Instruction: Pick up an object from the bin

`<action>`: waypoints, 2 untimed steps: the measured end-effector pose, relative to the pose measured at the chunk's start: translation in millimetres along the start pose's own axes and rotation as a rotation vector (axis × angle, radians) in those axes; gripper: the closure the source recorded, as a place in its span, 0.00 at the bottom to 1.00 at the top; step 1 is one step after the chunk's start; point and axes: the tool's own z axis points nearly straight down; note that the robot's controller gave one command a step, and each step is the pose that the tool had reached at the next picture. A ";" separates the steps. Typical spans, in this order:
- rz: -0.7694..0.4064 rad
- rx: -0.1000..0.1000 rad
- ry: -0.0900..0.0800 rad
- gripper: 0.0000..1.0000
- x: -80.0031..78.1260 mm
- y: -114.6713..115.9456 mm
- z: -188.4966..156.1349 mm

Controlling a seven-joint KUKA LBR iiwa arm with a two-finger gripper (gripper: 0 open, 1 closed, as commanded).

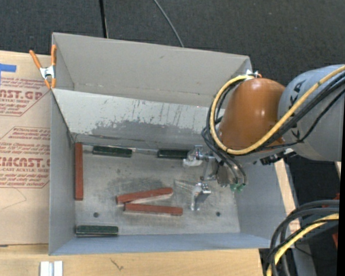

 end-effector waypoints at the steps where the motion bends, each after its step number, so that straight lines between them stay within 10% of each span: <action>1: -0.108 -0.002 0.009 1.00 7.1 29.7 83.4; 2: -0.108 -0.002 0.009 1.00 7.1 29.7 83.4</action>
Offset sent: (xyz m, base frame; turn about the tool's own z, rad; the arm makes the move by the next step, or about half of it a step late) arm 0.0000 0.0000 0.0000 0.0000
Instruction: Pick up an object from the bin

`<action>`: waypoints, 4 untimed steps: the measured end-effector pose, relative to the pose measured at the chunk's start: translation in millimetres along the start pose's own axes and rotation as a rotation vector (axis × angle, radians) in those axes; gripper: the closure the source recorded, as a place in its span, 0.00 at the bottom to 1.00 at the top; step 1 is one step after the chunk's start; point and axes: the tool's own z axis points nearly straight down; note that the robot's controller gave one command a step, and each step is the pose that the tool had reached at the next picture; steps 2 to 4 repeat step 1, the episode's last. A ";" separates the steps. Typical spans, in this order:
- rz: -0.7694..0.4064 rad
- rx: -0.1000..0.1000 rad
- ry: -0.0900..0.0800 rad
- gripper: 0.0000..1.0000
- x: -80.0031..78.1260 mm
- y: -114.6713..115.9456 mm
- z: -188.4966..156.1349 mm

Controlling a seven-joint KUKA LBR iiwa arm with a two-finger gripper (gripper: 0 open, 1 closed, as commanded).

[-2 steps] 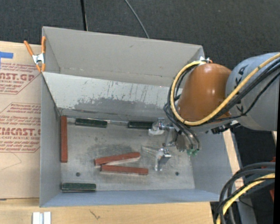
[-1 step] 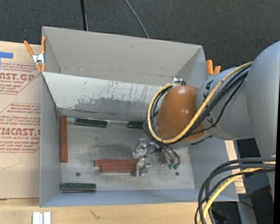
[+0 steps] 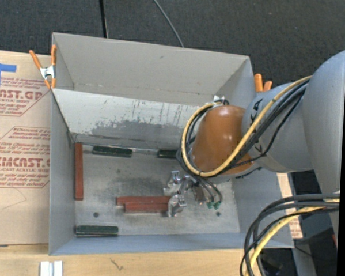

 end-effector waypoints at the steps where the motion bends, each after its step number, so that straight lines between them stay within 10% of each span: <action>1: -0.016 0.001 0.000 1.00 5.3 -7.0 -116.1; 4: -0.016 0.001 0.000 1.00 5.3 -7.0 -116.1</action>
Offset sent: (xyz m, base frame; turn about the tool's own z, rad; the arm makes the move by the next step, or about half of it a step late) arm 0.0000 0.0000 0.0000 0.0000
